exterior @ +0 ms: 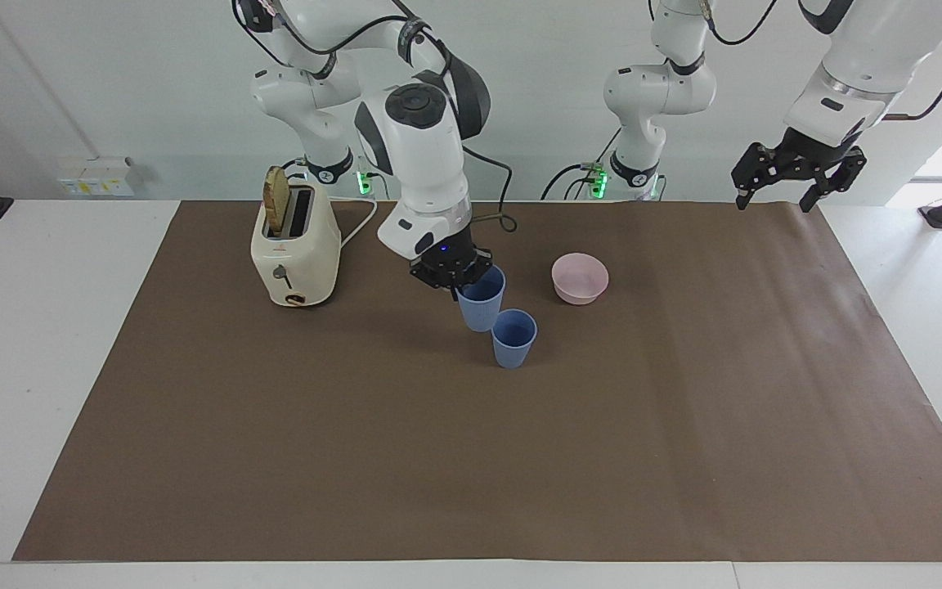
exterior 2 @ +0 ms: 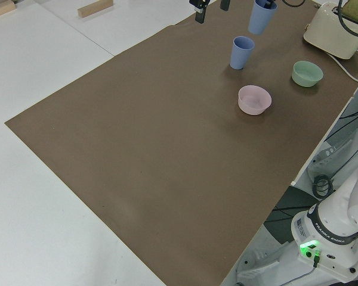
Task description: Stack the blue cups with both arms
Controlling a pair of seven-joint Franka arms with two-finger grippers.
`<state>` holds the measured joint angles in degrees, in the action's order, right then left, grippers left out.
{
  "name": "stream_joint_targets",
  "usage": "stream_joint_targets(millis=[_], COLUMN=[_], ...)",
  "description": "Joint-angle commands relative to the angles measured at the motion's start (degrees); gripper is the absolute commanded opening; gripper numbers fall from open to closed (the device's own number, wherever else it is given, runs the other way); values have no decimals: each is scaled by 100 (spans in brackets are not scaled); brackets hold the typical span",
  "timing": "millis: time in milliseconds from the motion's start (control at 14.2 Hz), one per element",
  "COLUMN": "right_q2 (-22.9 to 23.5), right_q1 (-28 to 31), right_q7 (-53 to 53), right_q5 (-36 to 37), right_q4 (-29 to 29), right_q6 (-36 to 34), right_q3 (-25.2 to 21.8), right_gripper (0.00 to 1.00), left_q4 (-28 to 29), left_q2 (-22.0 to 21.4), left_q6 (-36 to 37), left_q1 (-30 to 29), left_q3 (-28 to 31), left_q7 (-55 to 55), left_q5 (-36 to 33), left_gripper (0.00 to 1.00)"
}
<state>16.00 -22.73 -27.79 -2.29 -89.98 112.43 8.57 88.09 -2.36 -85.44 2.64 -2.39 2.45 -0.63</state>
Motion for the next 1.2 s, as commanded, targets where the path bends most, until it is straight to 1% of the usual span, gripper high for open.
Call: stream_joint_targets(millis=[0, 71, 212, 282, 353, 635, 846, 917, 1129], right_q2=[17, 35, 105, 175, 254, 351, 369, 439, 518], right_q1=[-21, -13, -21, -47, -13, -30, -30, -47, -56], right_q7=[-60, -42, -24, -16, 19, 107, 397, 406, 406], right_q5=[-166, -158, -158, -149, -123, -122, -158, -140, -122], right_q4=[77, 77, 69, 60, 68, 51, -2, -2, -2], right_q6=[25, 103, 550, 613, 640, 684, 684, 684, 851], right_q3=[92, 92, 92, 83, 92, 92, 92, 83, 92], right_gripper=[0, 0, 0, 0, 0, 0, 0, 0, 0], left_q4=[-2, -2, -2, -2, -2, -29, -29, -29, -29], left_q2=[-28, -28, -37, -28, -37, -37, -28, -28, -28], left_q6=[89, 89, 89, 89, 89, 142, 142, 142, 142], left_q1=[-307, -334, -264, -264, -273, -316, -369, -370, -361], left_q3=[-173, -218, -201, -201, -192, -192, -139, -139, -148], left_q7=[98, 98, 89, 98, 98, 37, 28, 28, 28], left_q5=[-51, -42, -42, -42, -51, -51, -51, -60, -60], left_gripper=[100, 100, 100, 100, 100, 100, 100, 100, 100])
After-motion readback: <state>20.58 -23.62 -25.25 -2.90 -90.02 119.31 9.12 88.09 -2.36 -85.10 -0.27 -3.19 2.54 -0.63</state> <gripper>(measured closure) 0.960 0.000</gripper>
